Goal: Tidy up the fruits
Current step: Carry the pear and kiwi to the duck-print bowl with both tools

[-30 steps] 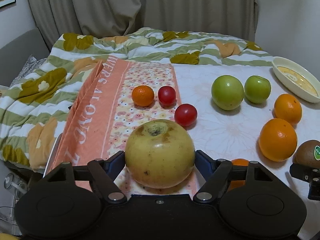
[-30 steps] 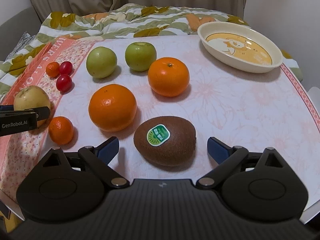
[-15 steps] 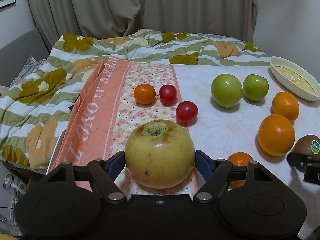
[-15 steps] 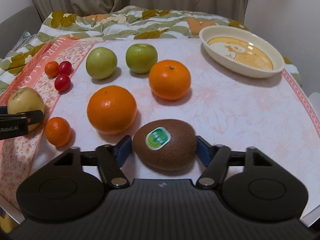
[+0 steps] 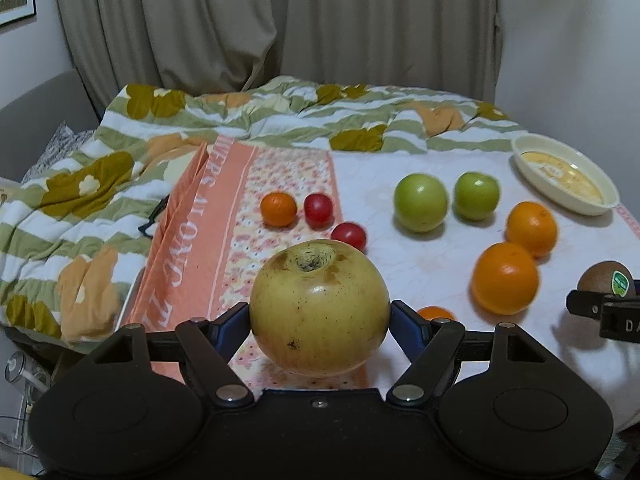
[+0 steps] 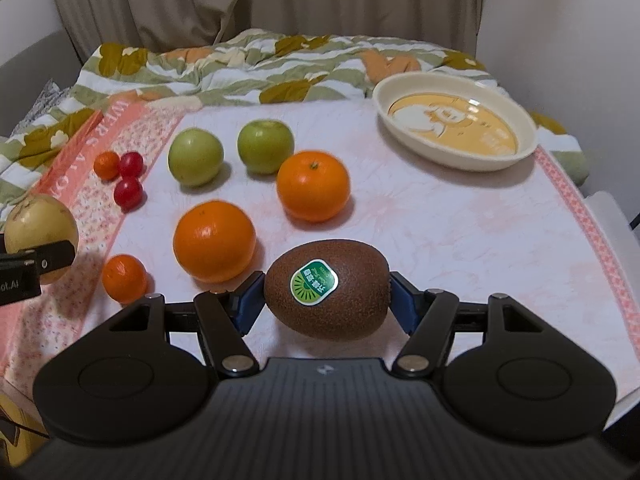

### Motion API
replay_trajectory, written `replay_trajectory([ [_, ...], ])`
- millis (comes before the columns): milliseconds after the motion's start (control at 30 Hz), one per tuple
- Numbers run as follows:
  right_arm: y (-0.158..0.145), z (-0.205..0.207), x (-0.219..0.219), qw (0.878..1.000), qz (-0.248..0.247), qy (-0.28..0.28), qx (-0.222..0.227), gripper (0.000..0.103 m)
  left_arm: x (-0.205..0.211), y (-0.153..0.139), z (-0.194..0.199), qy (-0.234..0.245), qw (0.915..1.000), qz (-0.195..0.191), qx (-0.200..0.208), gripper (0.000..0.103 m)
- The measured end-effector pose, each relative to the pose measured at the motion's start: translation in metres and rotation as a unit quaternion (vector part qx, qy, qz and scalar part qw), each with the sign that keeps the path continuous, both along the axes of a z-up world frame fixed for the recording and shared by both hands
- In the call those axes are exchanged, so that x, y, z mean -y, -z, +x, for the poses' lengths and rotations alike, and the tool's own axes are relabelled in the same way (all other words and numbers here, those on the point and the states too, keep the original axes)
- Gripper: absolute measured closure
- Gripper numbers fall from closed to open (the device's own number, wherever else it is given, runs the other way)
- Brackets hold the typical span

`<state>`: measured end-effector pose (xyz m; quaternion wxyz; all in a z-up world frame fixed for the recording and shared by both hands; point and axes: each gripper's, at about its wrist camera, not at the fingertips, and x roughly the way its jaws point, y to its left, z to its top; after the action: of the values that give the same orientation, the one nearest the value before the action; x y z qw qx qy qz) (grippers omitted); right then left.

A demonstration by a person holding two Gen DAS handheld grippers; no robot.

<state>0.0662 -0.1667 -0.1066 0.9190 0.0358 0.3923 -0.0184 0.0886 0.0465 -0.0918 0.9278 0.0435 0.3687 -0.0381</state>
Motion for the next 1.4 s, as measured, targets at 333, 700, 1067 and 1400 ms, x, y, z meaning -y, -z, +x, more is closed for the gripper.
replay_trajectory([
  [333, -0.053, -0.022, 0.032, 1.0, 0.001, 0.015, 0.015, 0.022, 0.029, -0.051, -0.023, 0.02, 0.9992, -0.011, 0.034, 0.024],
  [700, -0.104, -0.019, 0.121, 0.999, 0.001, -0.011, 0.049, 0.022, 0.102, -0.098, -0.034, -0.005, 0.9978, -0.019, 0.063, 0.024],
  [1067, -0.113, 0.04, 0.207, 0.995, -0.018, -0.07, 0.068, 0.022, 0.184, -0.119, 0.001, -0.029, 0.995, -0.044, 0.085, 0.024],
  [1400, -0.105, 0.118, 0.253, 0.995, -0.003, -0.077, 0.064, 0.022, 0.244, -0.111, 0.077, 0.004, 0.9965, -0.032, 0.077, 0.024],
])
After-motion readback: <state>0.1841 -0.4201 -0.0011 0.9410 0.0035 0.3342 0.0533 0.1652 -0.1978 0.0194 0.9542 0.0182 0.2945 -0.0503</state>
